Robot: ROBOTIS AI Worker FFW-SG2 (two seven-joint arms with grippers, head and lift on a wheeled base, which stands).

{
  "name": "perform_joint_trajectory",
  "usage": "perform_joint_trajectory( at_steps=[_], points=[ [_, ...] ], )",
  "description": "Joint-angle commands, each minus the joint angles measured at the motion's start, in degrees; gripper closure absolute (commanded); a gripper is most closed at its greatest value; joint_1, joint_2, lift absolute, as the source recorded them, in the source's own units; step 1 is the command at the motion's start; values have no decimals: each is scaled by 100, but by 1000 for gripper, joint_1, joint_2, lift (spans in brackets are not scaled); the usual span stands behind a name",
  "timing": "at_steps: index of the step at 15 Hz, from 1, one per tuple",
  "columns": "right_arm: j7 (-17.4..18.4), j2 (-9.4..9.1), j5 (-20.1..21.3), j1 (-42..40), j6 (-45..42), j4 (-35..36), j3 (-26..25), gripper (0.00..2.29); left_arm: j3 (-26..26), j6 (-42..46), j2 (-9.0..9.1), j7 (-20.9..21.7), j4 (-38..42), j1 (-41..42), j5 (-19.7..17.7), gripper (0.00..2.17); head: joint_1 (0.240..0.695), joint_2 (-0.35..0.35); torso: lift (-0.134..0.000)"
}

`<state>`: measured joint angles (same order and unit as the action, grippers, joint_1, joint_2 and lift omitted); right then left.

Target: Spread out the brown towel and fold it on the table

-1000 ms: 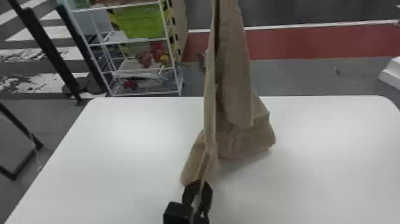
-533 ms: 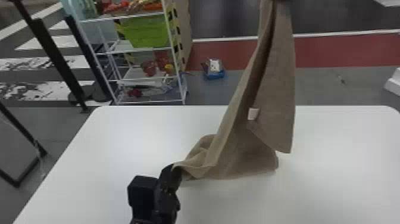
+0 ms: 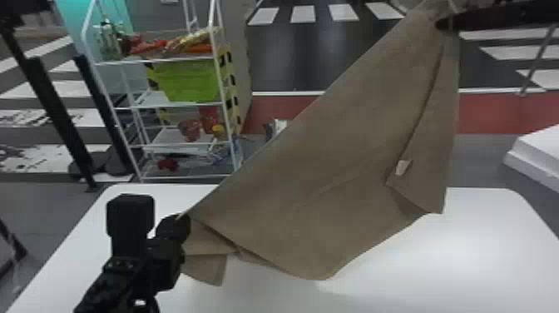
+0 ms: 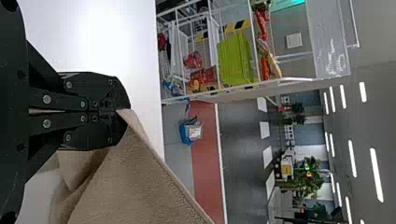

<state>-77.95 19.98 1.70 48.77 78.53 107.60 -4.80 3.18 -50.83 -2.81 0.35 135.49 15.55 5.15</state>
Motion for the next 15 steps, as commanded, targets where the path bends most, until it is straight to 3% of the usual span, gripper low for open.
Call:
perform_joint_trajectory(
  at_steps=[1,6,9,12,14,15],
  points=[
    [-1,85,173,151,-562,-573,-65,1298,245,-626,9,185,-5,-738,197,1659,498,98,-124],
    [166,76,472,379,-1792,-1584,-65,1298,376,-1189,0,642,-612,-2197,671,1625,411,85,-124],
    [-9,138,428,177,-2056,-1628,-303,1301,447,-1171,9,871,-559,-2056,768,1625,370,77,-124],
    [-37,700,33,-860,-2197,-854,-531,1301,930,-784,9,1257,302,-914,592,1625,394,69,-124],
    [-37,938,-64,-1625,-2759,-503,-768,1298,1044,-591,26,1345,777,-123,452,1625,430,64,-124],
    [-37,982,-82,-1844,-3023,-485,-883,1298,1000,-345,53,1451,891,194,381,1625,476,59,-124]
  ],
)
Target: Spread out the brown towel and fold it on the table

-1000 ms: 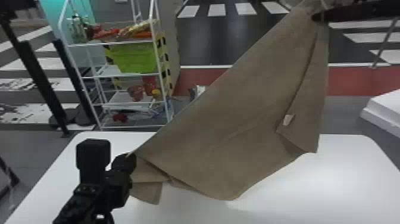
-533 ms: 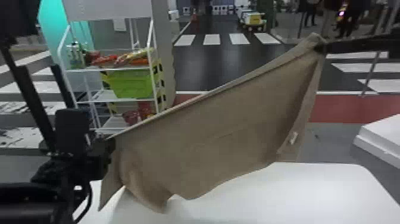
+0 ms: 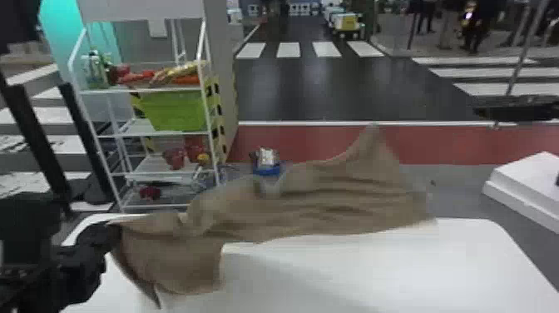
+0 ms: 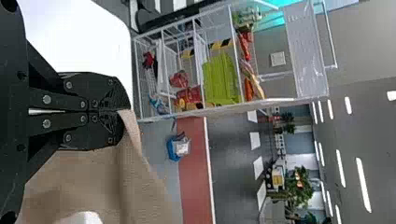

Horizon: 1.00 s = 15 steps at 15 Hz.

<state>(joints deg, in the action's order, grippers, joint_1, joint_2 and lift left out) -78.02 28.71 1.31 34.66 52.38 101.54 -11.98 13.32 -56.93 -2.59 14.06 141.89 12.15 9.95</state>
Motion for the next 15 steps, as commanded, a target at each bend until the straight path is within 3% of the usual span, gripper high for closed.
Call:
perform_joint_trajectory(
  at_steps=[1,2,3,5,7,8,11,15],
  points=[
    [-30,126,27,-504,-495,103,-208,1298,-163,388,30,141,243,683,-81,1565,476,59,-124],
    [-30,135,71,-469,-513,-38,-384,1301,-365,547,30,185,85,718,-11,1561,527,35,-124],
    [-30,135,63,-328,-495,-257,-490,1301,-532,687,39,176,-82,718,59,1551,542,20,-124],
    [-30,197,80,-267,-495,-407,-525,1301,-787,916,92,158,-320,718,156,1534,559,-29,-124],
    [-30,197,71,-724,-882,-178,-516,1278,-1042,969,101,150,-346,798,332,1534,563,-86,-124],
    [-30,197,203,-1022,-1234,59,-446,1139,-1148,1074,101,158,-355,833,402,1534,572,-97,-124],
    [-30,3,695,-1884,-2236,1035,231,458,-1183,1092,101,132,-416,833,490,1534,606,-102,-124],
    [-30,-5,1328,-2147,-1937,1957,1769,387,-1148,1092,101,141,-416,877,490,1534,678,16,-124]
  ],
)
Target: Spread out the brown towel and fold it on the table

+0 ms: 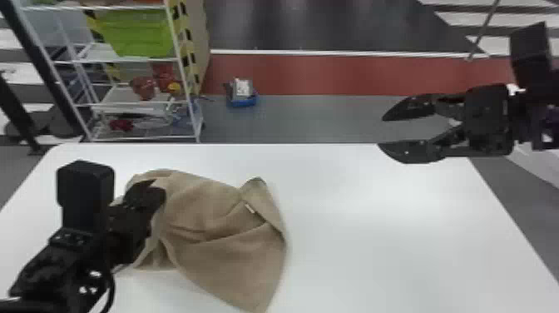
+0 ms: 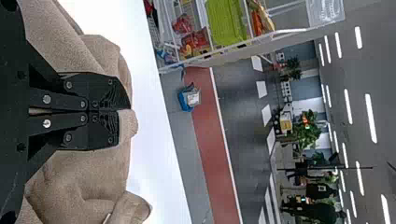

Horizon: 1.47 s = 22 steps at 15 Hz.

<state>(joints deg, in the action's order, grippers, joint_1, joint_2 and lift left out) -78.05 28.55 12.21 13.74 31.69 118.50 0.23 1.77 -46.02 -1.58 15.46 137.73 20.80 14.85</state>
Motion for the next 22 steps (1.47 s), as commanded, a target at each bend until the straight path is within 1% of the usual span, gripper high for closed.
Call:
perform_joint_trajectory(
  at_steps=[1,2,3,4,5,6,7,8,11,13,14,16,19,22],
  points=[
    [-28,1,317,-65,449,402,970,387,34,0,0,9,0,29,0,1534,695,75,-124],
    [-28,1,334,-12,958,446,1401,397,60,0,0,18,0,64,0,1534,695,100,-124],
    [-28,-25,405,23,1292,446,1823,400,78,18,0,18,0,91,0,1534,695,128,-124],
    [-28,-87,607,41,1521,446,2192,404,87,71,0,18,0,126,0,1534,695,153,-124],
    [-28,-254,748,58,1749,429,2482,407,113,88,0,18,0,152,0,1534,695,174,-124],
    [-28,-377,756,94,2048,358,2658,407,148,159,0,18,0,187,-18,1534,695,198,-124],
    [-28,-473,748,146,2400,270,2869,461,157,159,0,18,0,196,-26,1534,695,240,-124],
    [-28,-588,774,164,2593,209,3062,471,166,159,0,18,-9,205,-35,1534,695,259,-124],
    [-28,-930,1125,164,2681,-116,3510,475,183,370,0,27,-71,231,-70,1534,695,302,-124],
    [-28,-1062,1451,199,2646,-380,3862,475,245,440,0,36,-115,249,-105,1534,695,336,-124],
    [-28,-1150,1539,243,2646,-538,4011,475,289,493,0,36,-123,275,-132,1534,695,346,-124],
    [-28,-1405,1679,340,2611,-855,4178,505,342,651,0,45,-132,337,-185,1534,695,350,-124],
    [-28,-1581,1820,515,2576,-1197,4345,529,429,721,0,45,-115,407,-220,1534,695,350,-124],
    [-28,-1651,1952,577,2488,-1391,4583,529,517,739,0,45,-132,433,-316,1534,695,350,-124]
  ],
)
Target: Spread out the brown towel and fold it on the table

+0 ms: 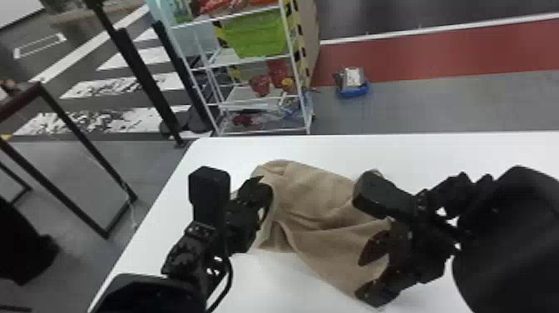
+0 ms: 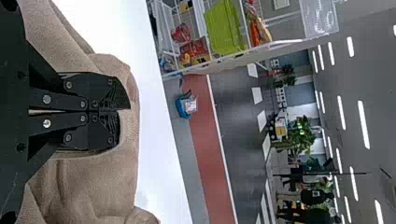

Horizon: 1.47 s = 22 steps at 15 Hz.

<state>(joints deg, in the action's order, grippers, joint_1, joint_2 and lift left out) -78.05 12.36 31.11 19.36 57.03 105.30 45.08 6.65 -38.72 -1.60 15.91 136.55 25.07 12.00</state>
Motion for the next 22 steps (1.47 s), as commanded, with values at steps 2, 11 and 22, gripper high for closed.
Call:
perform_joint_trajectory(
  at_steps=[2,11,22],
  points=[
    [-28,-76,132,59,-117,-159,176,529,29,26,1,0,-15,7,-31,1534,695,350,-124],
    [-28,-102,360,191,-345,-572,396,670,99,219,-7,9,-103,24,-75,1534,695,350,-124],
    [-28,-128,677,226,-749,-792,589,691,179,290,1,26,-138,33,-154,1534,695,350,-124]
  ],
)
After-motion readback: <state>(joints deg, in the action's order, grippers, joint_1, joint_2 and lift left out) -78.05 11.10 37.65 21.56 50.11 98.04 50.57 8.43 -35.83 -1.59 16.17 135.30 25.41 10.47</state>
